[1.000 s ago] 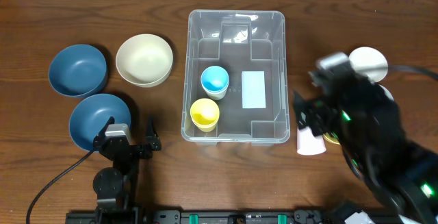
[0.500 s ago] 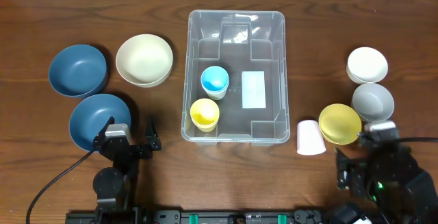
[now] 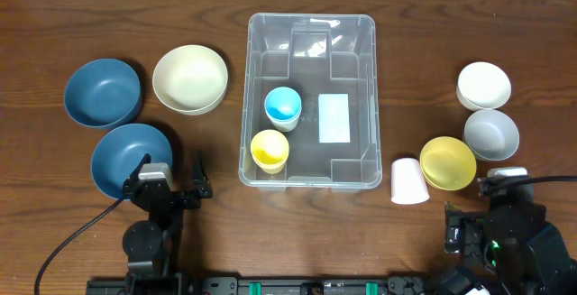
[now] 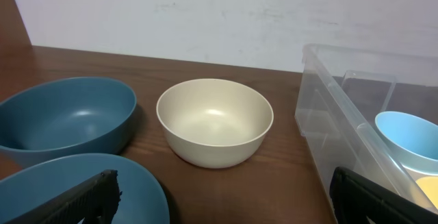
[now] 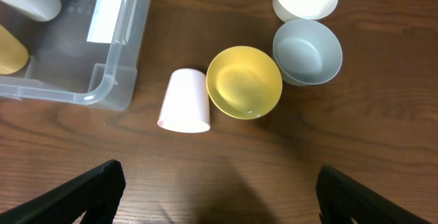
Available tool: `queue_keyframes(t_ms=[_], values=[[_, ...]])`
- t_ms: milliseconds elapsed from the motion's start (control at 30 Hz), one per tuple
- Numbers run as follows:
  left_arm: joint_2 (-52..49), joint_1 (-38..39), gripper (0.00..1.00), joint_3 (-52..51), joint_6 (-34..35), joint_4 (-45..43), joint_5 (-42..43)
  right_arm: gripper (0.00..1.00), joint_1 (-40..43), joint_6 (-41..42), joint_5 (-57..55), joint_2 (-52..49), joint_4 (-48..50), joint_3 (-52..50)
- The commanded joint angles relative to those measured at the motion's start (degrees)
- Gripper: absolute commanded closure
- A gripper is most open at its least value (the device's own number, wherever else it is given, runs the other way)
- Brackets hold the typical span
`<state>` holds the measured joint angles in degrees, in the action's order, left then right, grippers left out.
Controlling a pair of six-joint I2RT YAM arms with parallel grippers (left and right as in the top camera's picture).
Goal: Pack container
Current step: 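Release the cup and pull the right gripper back to the front right, then move the right gripper toward the tipped-over pink cup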
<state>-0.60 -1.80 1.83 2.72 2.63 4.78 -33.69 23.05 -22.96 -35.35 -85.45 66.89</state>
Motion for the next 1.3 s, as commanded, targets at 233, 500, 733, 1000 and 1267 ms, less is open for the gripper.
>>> queue_keyframes(t_ms=[233,500,733,1000,1267], values=[[0.0,0.2,0.02,-1.6,-0.8,0.7,0.6,0.09,0.6,2.1,-1.1,4.0,0.0,-0.5],[0.0,0.2,0.02,-1.6,-0.8,0.7,0.6,0.08,0.7,4.3,-0.8,21.8,-0.3,-0.5],[0.0,0.2,0.02,-1.6,-0.8,0.7,0.6,0.05,0.7,2.8,-0.9,30.3,4.8,-0.5],[0.0,0.2,0.02,-1.6,-0.8,0.7,0.6,0.01,0.7,-9.9,-1.2,30.2,23.3,-8.9],[0.0,0.2,0.02,-1.6,-0.8,0.7,0.6,0.01,0.7,-17.2,-1.8,30.2,40.0,-29.2]])
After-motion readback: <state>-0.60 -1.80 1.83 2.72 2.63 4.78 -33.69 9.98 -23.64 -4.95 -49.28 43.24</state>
